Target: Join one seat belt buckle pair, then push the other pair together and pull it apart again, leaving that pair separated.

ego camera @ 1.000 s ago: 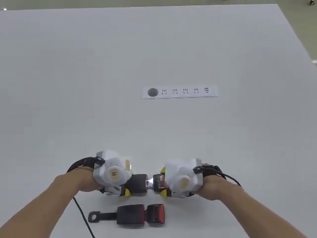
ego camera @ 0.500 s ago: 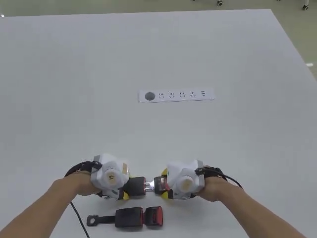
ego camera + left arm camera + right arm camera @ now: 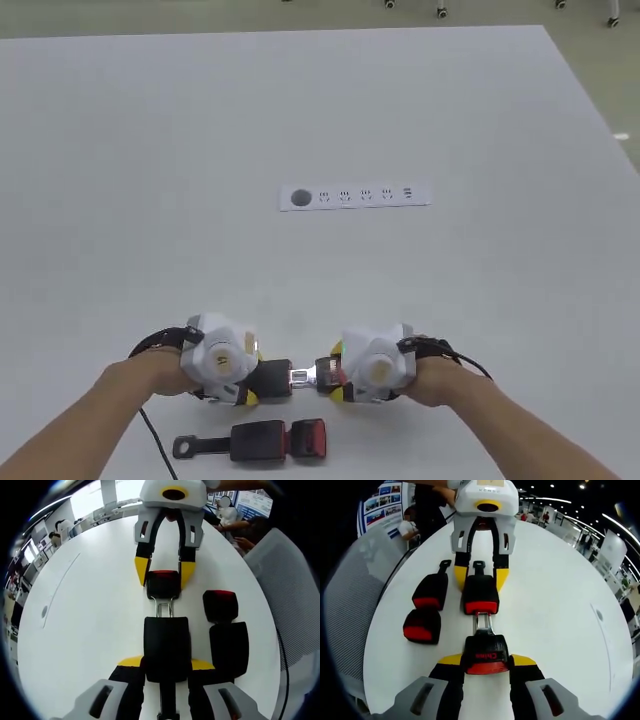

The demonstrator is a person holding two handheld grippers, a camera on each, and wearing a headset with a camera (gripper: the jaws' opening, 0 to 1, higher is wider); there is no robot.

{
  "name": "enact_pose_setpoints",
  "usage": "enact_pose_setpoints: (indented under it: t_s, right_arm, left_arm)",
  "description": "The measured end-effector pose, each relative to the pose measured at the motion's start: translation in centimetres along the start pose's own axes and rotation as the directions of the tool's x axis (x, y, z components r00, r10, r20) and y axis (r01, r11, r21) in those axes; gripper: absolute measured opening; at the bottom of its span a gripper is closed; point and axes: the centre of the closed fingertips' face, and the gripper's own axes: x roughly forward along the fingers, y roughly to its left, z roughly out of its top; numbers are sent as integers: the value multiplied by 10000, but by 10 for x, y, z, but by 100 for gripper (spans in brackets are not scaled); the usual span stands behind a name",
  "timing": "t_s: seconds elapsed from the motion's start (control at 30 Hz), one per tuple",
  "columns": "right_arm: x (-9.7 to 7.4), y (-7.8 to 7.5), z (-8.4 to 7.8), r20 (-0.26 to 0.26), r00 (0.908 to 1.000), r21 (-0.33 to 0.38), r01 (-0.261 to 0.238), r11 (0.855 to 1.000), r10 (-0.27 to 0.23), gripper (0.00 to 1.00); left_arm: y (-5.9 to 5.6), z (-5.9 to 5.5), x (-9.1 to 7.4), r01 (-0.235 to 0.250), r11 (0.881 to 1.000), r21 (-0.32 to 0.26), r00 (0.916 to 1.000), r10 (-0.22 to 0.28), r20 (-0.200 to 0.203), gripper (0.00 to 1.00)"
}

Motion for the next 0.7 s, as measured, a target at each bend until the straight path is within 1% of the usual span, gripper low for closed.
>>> enact_pose_setpoints:
  t_s: [0.17,0.33,0.47,0.7]
  right_arm:
    - [-5,-1,-7,-108,9999,67,24,10000,-24,32]
    - [-7,1,-12,-202,9998,7,-25,10000,25,32]
    - [-10,3,-15,-260,9996,-13,-52,10000,51,32]
    - [-16,1,-24,-371,9993,42,-67,10000,69,32]
  left_arm:
    - [0,-1,0,-62,9999,137,10000,62,-19,33]
    - [0,-2,1,-135,9999,-109,9999,135,39,33]
    - [0,-3,0,-129,9998,-130,9999,129,29,34]
    - [-1,-3,-2,-164,9998,-119,9999,164,-10,35]
